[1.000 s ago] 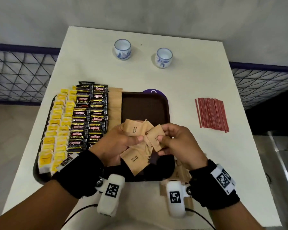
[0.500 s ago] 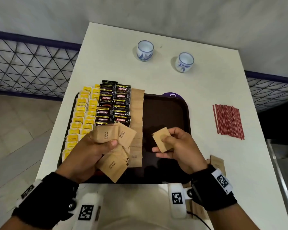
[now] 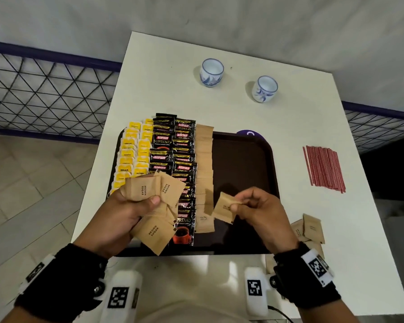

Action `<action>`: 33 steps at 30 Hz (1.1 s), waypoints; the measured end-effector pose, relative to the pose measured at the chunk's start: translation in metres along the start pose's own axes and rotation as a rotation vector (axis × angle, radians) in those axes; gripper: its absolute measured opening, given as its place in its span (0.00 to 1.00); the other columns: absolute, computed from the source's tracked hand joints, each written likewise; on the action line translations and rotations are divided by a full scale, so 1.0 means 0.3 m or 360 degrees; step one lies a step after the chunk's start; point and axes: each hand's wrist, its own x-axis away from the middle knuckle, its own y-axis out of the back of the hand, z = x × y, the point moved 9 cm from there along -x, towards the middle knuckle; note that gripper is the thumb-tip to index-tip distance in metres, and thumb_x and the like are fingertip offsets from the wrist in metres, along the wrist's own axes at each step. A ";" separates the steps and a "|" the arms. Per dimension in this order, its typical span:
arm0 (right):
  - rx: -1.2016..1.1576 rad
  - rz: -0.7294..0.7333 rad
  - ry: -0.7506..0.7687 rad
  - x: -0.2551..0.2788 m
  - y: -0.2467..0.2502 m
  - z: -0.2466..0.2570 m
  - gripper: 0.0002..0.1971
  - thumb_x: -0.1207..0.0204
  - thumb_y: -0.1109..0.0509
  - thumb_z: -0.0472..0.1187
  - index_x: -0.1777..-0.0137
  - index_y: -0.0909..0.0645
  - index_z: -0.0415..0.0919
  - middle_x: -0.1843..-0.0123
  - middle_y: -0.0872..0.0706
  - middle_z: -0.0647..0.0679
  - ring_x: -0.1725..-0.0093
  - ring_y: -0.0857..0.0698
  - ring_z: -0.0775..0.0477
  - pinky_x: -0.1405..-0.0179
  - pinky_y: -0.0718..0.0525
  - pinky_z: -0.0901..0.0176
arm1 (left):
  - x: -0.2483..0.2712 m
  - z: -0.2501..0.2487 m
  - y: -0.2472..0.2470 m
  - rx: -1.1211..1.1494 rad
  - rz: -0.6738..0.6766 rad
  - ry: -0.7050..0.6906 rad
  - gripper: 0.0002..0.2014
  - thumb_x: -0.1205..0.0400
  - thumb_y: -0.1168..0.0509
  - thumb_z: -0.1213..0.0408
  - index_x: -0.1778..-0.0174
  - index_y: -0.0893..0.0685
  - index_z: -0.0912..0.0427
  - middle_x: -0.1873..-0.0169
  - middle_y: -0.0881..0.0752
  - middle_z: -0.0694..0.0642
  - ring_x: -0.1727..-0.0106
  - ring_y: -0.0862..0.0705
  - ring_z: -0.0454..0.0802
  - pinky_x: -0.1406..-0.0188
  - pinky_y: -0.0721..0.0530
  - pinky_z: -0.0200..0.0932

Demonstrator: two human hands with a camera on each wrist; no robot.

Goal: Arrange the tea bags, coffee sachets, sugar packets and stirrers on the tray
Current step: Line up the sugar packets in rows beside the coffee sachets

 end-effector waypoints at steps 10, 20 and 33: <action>0.0172 0.0202 -0.0211 0.024 -0.116 -0.110 0.04 0.22 0.27 0.26 0.53 0.11 0.32 0.69 0.14 0.35 0.73 0.19 0.50 0.76 0.25 0.66 | 0.029 0.001 0.055 -0.0027 0.0023 0.0018 0.17 0.17 0.36 0.77 0.34 0.14 0.61 0.45 0.08 0.66 0.52 0.06 0.59 0.60 0.07 0.51; 0.0249 0.0100 -0.0239 0.005 -0.144 -0.129 0.03 0.25 0.26 0.25 0.56 0.15 0.31 0.71 0.12 0.43 0.75 0.17 0.54 0.78 0.25 0.71 | 0.036 0.025 0.065 -0.0067 0.0034 0.0062 0.17 0.16 0.35 0.76 0.33 0.14 0.58 0.45 0.07 0.62 0.50 0.06 0.57 0.59 0.07 0.50; 0.0412 -0.0008 -0.0304 0.003 -0.164 -0.128 0.06 0.27 0.21 0.35 0.56 0.16 0.39 0.71 0.11 0.46 0.72 0.13 0.51 0.71 0.12 0.56 | 0.035 0.031 0.050 -0.0112 0.0016 0.0119 0.16 0.15 0.35 0.74 0.34 0.14 0.54 0.48 0.06 0.59 0.56 0.06 0.52 0.71 0.10 0.47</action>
